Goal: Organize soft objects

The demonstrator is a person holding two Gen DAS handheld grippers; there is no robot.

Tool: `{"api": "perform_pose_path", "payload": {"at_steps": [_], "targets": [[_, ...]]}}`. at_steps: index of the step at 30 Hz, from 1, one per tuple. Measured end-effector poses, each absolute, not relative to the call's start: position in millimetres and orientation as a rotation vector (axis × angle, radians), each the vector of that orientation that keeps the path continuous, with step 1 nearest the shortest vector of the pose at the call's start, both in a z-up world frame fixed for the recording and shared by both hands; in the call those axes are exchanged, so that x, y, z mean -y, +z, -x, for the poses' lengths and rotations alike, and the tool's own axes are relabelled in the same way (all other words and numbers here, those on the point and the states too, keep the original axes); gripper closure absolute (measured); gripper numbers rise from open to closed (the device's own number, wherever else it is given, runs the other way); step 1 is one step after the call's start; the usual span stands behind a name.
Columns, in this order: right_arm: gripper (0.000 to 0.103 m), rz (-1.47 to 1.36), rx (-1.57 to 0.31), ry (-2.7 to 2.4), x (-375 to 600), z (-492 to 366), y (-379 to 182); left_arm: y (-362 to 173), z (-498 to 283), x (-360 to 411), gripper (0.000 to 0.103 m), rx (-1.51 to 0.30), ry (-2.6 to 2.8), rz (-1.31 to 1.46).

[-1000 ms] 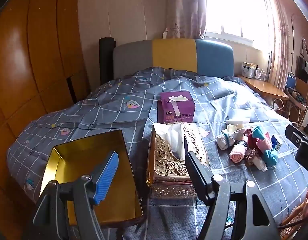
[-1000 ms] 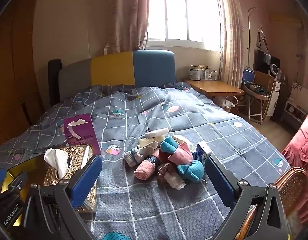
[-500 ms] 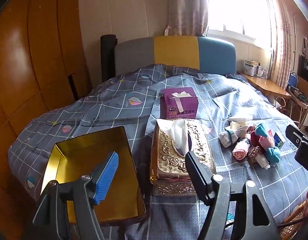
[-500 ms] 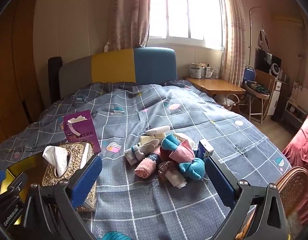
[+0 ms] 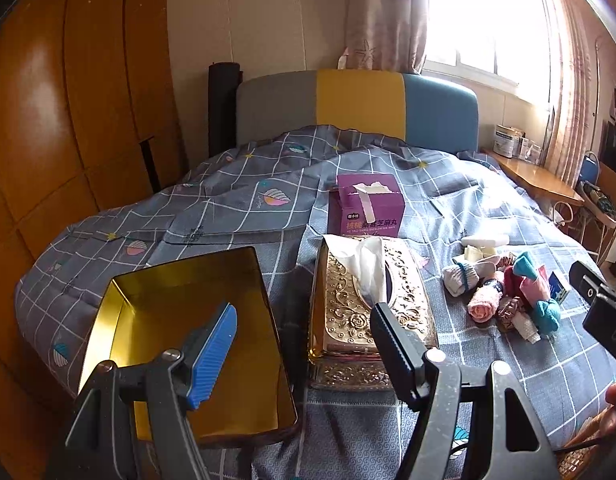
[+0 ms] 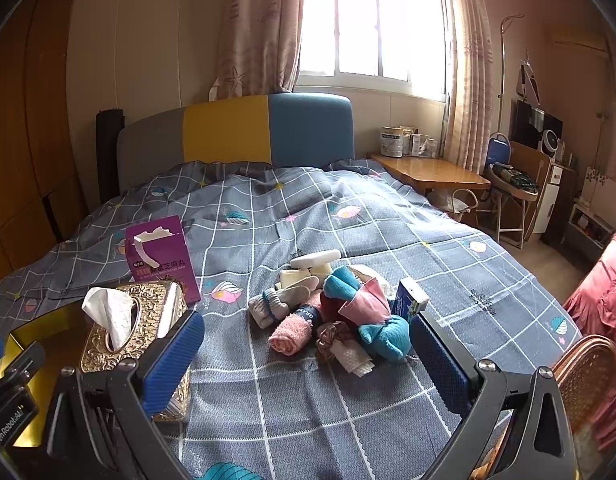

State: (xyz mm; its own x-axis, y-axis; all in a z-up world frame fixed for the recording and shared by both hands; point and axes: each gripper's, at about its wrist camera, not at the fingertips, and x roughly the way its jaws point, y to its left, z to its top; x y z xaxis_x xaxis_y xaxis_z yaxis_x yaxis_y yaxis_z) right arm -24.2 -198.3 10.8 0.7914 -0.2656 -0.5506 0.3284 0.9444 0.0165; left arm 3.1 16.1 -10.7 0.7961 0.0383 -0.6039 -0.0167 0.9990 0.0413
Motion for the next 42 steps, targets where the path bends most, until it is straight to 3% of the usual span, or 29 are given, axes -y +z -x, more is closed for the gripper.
{"api": "perform_pose_path", "payload": {"at_steps": [42], "targets": [[0.0,-0.086,-0.621,-0.316,194.7,15.9,-7.2,-13.5,-0.1,-16.0,0.033,-0.651,0.013,-0.043]]}}
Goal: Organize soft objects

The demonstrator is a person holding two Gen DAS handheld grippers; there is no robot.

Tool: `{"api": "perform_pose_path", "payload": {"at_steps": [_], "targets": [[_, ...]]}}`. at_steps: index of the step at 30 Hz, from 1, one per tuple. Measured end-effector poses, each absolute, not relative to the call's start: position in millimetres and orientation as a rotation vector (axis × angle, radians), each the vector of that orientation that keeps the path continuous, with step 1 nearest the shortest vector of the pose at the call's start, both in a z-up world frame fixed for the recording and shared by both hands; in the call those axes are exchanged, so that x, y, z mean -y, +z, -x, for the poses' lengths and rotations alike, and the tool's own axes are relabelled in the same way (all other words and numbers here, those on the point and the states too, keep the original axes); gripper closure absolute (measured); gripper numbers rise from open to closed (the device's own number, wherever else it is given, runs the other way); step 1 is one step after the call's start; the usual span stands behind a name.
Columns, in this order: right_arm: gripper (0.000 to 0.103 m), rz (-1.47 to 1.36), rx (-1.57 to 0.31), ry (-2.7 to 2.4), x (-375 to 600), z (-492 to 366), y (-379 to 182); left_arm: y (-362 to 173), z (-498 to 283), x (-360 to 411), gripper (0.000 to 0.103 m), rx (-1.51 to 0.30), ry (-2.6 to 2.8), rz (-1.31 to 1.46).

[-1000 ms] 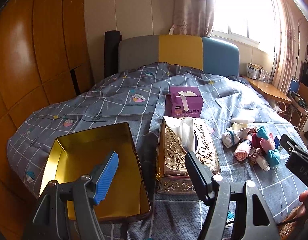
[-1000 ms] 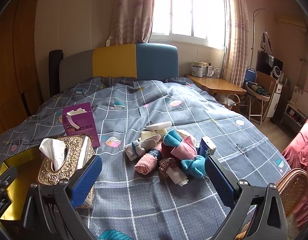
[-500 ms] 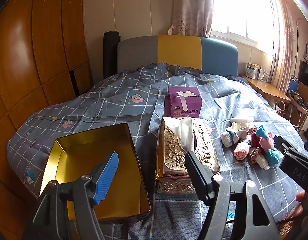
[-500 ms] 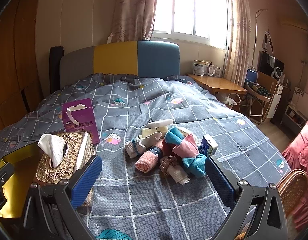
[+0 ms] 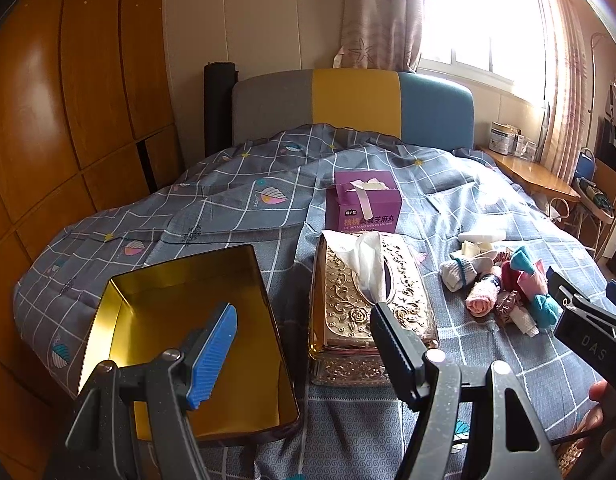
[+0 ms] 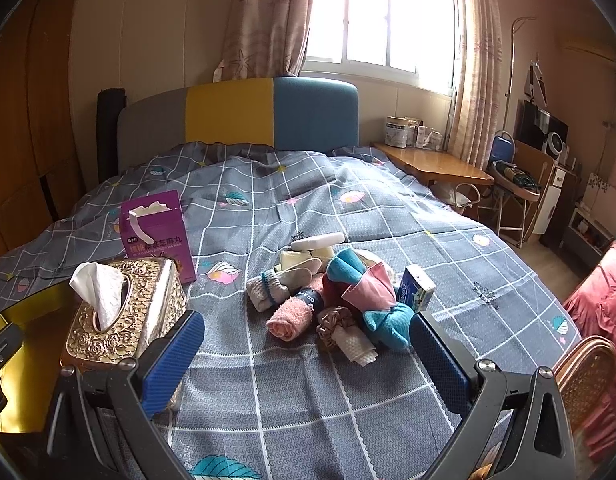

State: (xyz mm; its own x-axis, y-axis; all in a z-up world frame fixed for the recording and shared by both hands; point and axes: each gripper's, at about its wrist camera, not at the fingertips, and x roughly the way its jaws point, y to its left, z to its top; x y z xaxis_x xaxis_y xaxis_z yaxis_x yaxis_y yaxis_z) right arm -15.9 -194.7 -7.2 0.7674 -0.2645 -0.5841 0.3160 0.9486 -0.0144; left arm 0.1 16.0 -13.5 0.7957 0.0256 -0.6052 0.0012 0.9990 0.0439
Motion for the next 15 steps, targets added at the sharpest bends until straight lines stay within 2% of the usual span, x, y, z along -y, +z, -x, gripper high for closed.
{"api": "perform_pose_path", "payload": {"at_steps": [13,15], "targets": [[0.0,-0.095,-0.649,-0.31,205.8,8.5,-18.3,-12.9,-2.9,-0.5,0.033,-0.656,-0.053,-0.083],[0.0,-0.117,-0.668,-0.297,218.6,2.8,-22.4,-9.3,-6.2,7.5,0.03,-0.664,-0.128,-0.096]]}}
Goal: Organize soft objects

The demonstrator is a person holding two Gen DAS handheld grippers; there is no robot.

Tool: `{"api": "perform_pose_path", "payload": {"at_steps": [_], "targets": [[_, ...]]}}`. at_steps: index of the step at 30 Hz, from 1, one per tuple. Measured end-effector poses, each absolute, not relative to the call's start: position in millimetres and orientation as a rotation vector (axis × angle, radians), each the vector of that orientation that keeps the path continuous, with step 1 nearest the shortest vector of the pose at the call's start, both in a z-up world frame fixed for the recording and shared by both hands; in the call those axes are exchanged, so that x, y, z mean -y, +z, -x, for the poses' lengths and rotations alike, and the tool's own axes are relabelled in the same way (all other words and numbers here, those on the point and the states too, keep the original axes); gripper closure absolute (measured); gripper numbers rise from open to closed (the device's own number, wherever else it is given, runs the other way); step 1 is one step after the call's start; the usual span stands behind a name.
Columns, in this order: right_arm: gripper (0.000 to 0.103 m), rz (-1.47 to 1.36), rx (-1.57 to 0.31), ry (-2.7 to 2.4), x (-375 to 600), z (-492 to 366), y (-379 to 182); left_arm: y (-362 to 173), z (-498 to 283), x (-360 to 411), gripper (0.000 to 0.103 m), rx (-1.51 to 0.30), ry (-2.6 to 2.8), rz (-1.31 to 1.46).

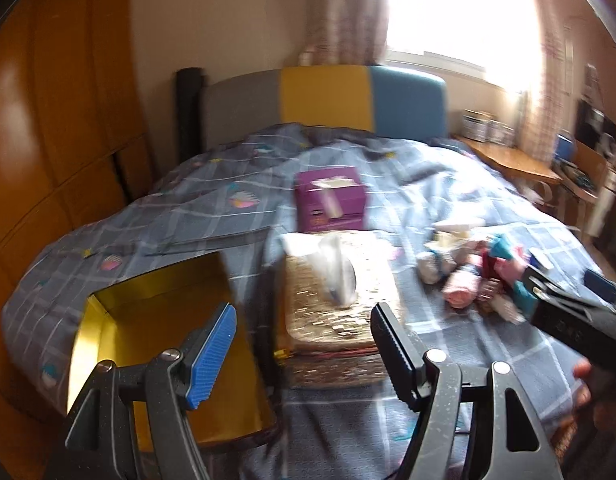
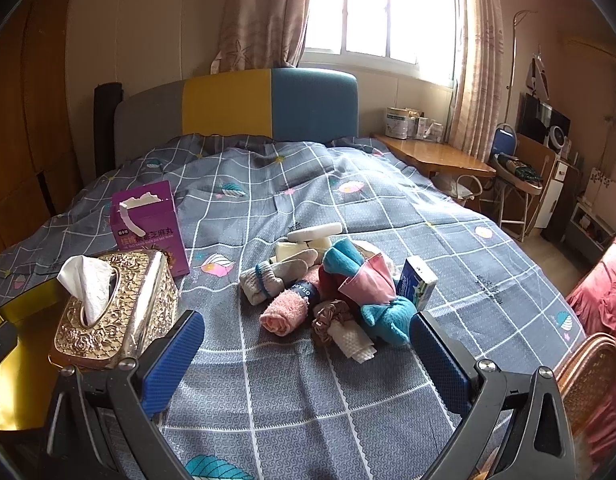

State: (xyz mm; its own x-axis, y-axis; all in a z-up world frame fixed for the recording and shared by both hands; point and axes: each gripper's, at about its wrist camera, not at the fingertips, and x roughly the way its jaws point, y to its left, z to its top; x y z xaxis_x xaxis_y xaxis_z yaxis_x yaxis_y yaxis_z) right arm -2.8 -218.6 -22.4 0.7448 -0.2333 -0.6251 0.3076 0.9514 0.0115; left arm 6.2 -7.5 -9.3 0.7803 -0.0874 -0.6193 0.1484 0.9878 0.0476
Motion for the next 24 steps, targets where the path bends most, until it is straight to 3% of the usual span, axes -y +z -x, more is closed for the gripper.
{"api": "perform_pose_path", "payload": {"at_steps": [13,18,24], "targets": [[0.0,-0.328,-0.784,-0.543,401.8,-37.0,-62.9,-13.2,-35.8,95.8,0.027,-0.741,-0.465,-0.175],[0.0,-0.463,-0.792,-0.534,430.1,-36.6,-82.9,-32.8,-53.7,124.9,0.021,-0.839,-0.546,-0.159],[0.0,-0.64,-0.726,-0.496,445.1,-23.1,-84.1,-54.1,-71.9,168.6,0.022,-0.922,-0.613,-0.179]]}}
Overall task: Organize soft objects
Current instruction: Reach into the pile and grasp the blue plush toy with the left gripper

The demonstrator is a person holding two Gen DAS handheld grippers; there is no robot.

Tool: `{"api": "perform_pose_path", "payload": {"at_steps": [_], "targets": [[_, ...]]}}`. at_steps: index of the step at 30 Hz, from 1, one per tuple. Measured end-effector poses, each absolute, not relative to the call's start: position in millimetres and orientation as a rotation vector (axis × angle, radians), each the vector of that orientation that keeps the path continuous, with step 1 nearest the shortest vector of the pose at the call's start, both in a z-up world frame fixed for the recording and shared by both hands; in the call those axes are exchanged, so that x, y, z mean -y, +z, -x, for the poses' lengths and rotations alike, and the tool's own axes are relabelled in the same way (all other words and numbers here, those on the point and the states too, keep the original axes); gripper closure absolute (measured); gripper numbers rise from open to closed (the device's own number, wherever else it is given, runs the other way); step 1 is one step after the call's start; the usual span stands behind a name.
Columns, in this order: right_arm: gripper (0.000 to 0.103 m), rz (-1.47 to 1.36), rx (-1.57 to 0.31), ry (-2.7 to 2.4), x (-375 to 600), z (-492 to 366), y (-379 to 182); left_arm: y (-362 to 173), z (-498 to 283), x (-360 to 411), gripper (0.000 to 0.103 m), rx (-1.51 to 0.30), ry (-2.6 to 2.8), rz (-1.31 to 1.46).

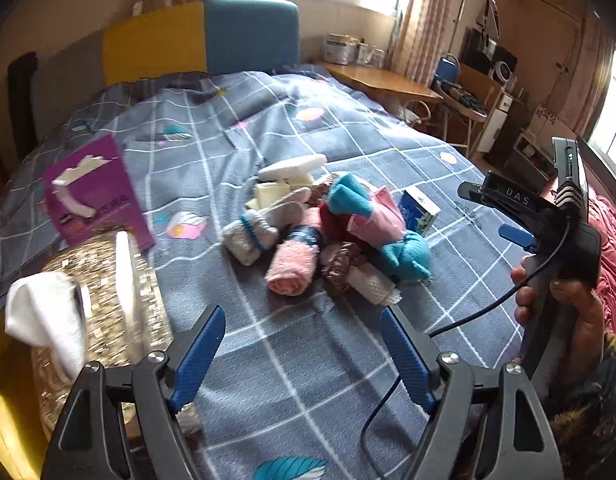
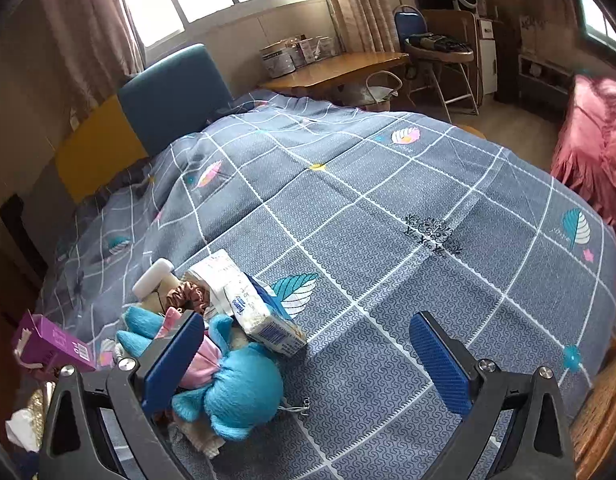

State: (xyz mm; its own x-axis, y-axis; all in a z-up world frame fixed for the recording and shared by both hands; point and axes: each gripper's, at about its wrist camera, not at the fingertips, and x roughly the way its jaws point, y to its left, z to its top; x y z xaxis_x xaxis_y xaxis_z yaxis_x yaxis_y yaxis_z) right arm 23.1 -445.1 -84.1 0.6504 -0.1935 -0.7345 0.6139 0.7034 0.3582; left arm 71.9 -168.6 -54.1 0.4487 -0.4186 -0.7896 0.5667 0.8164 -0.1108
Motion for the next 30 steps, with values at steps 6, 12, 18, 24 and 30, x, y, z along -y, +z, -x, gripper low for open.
{"api": "perform_pose_path", "payload": {"at_steps": [6,12,18,24,30], "targets": [[0.0,-0.706,-0.703,-0.502,454.1,-16.4,-86.7,-65.1,-80.9,215.5,0.022,-0.944,-0.69,-0.228],[0.0,-0.739,-0.686,-0.518,460.6,-12.0,-87.8,-75.9,-92.8,257.0,0.021,-0.919,-0.736,-0.249],[0.0,-0.772,-0.672,-0.512,464.4,-8.4,-88.2,-95.1,-118.2,294.7,0.016,-0.993,-0.744,-0.227],[0.0,-0.81,-0.66,-0.496,468.1,-5.2,-90.0,-122.2,-143.4,319.9,0.016,-1.069,-0.69,-0.183],[0.0,-0.803,-0.671,-0.49,466.5,-8.7,-91.1,-136.8,-155.8,330.3,0.055,-1.079,-0.609,-0.183]]}}
